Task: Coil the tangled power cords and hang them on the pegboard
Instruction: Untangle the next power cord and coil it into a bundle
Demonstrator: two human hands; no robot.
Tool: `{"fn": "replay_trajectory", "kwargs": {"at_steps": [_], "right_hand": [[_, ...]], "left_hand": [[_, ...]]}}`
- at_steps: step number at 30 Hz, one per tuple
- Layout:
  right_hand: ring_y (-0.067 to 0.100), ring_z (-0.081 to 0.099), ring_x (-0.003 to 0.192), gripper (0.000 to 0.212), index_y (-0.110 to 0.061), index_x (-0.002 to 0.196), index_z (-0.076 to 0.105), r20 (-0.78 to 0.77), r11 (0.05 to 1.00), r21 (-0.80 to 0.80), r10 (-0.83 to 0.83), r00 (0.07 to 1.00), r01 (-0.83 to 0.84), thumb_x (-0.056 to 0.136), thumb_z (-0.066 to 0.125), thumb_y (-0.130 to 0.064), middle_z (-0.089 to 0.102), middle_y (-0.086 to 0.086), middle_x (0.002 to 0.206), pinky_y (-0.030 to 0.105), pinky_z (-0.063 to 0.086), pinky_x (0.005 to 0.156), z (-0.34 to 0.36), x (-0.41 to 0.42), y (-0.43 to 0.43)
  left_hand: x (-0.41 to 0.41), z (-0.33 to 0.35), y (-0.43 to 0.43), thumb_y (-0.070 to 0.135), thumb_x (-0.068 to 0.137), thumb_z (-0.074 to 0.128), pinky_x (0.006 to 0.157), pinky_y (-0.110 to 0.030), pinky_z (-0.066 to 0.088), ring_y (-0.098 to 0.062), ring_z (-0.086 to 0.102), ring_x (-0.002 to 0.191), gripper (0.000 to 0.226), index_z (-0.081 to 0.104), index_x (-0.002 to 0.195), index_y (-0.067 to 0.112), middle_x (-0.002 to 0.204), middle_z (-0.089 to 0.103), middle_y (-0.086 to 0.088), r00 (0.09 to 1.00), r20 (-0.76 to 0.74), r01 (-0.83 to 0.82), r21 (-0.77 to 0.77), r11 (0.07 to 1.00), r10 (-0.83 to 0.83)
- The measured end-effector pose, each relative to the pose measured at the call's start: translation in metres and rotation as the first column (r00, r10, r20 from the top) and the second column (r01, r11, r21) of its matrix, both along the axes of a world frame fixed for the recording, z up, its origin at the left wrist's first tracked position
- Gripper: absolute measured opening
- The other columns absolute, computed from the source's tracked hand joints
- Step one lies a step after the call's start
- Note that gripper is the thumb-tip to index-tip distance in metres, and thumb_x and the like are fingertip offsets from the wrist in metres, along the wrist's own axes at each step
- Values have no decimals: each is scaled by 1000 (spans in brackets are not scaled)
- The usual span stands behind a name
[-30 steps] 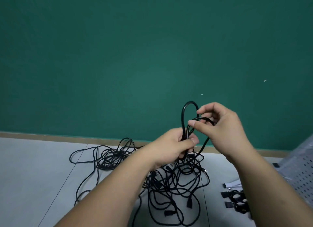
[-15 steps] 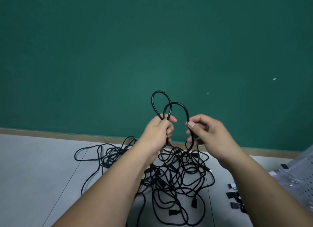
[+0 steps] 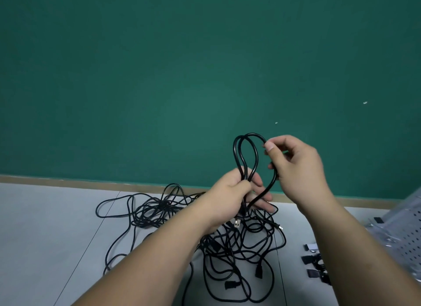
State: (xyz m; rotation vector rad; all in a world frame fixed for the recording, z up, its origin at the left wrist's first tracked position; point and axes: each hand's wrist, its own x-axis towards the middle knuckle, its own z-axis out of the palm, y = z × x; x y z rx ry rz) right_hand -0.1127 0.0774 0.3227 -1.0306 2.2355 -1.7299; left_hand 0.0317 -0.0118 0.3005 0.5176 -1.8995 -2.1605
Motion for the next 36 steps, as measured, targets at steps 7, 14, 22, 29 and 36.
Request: {"fn": "replay_trajectory", "kwargs": {"at_steps": [7, 14, 22, 29, 36], "right_hand": [[12, 49, 68, 35, -31, 128, 72, 241, 975, -39, 223, 945, -220, 112, 47, -12, 80, -9, 105, 28, 48, 66, 4, 3, 1], [14, 40, 69, 47, -28, 114, 80, 376, 973, -106, 232, 897, -207, 105, 40, -5, 58, -3, 81, 29, 37, 67, 7, 12, -4], [11, 47, 63, 24, -30, 104, 73, 353, 982, -44, 187, 917, -184, 107, 54, -43, 52, -11, 73, 21, 40, 52, 9, 27, -5], [13, 40, 62, 19, -22, 99, 60, 184, 991, -45, 131, 974, -125, 99, 72, -37, 43, -11, 67, 33, 38, 64, -1, 21, -9], [12, 38, 53, 2, -10, 105, 64, 544, 949, -314, 200, 815, -23, 104, 64, -10, 43, -2, 64, 31, 35, 56, 6, 7, -9]], "left_hand": [[-4, -3, 5, 2, 94, 37, 86, -48, 55, -33, 71, 78, 35, 49, 127, 3, 95, 76, -15, 998, -23, 64, 46, 997, -63], [-6, -11, 6, 4, 91, 44, 72, -43, 54, -21, 55, 63, 21, 53, 109, 9, 76, 64, -7, 999, 36, 9, 50, 999, -11], [-7, -15, 8, 24, 115, 44, 68, -34, 54, -13, 61, 68, 19, 52, 100, 14, 77, 54, 2, 980, 112, 181, -179, 967, -163], [-5, -15, 5, 9, 113, 46, 95, -48, 61, -20, 72, 87, 12, 57, 116, 5, 86, 72, -2, 989, 96, 134, -277, 951, -111], [-6, -18, -2, 18, 109, 53, 69, -34, 53, -14, 60, 71, 10, 61, 107, 24, 83, 70, 8, 998, 44, -18, -554, 832, 51]]}}
